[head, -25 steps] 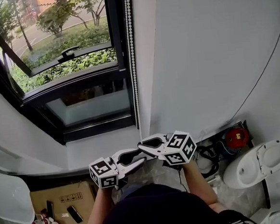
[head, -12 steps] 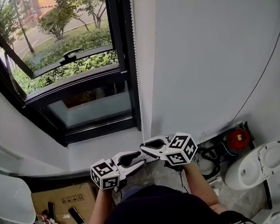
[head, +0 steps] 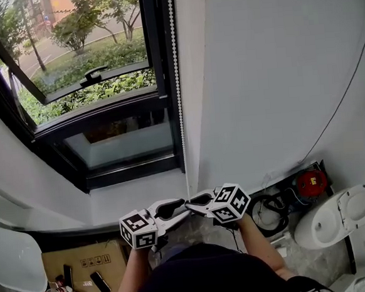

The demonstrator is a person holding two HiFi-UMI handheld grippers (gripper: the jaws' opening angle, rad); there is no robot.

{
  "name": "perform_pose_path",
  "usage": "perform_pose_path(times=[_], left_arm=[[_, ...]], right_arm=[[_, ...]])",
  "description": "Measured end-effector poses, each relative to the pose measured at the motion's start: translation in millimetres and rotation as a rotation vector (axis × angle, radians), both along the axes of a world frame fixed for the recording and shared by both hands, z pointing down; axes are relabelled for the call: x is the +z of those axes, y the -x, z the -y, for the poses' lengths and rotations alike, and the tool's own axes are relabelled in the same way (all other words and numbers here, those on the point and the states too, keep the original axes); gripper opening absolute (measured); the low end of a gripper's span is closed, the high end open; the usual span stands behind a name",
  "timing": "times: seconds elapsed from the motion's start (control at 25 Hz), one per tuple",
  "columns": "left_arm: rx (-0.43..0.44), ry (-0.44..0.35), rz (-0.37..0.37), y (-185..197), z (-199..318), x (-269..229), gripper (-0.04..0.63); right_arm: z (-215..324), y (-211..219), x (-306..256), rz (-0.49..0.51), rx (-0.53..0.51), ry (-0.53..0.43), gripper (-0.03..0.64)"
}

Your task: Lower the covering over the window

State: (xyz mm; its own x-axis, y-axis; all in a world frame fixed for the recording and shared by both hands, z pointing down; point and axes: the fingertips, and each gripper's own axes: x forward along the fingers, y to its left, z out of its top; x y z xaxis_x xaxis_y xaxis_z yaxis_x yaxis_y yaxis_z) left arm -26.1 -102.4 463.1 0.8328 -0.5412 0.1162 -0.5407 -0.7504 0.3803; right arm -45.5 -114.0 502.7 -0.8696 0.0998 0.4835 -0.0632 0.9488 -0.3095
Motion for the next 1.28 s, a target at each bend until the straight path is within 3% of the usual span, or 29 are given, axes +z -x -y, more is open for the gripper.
perform_pose_path(times=[0.24, 0.44, 0.56, 0.76, 0.92, 1.08, 1.28], left_arm=[[0.005, -0.011, -0.006, -2.8, 2.1, -4.4, 0.153], [0.007, -0.016, -0.004, -4.0, 1.9, -5.6, 0.152], [0.003, -0.02, -0.012, -3.5, 1.6, -7.6, 0.152], [-0.001, -0.03, -0.017, -4.3, 2.0, -11.8, 0.153], [-0.001, -0.037, -0.019, -6.7, 2.4, -14.6, 0.152], [0.006, -0.045, -0.02, -8.1, 3.9, -16.4, 0.153], [0.013, -0.053, -0.019, -11.5, 6.1, -20.1, 0.152]], right_arm=[[-8.4, 5.8, 1.7, 0.05, -0.006, 0.067, 0.015], [-21.2, 1.1, 44.0, -0.118, -0.053, 0.023, 0.015], [-29.0, 1.8, 43.2, -0.085, -0.054, 0.068, 0.015], [-17.5, 0.4, 45.2, -0.086, -0.031, 0.06, 0.015], [-12.8, -0.5, 46.2, -0.031, -0.005, 0.122, 0.015], [-13.1, -6.8, 70.2, -0.106, -0.013, 0.106, 0.015], [-16.9, -7.9, 76.3, -0.091, -0.012, 0.131, 0.015]])
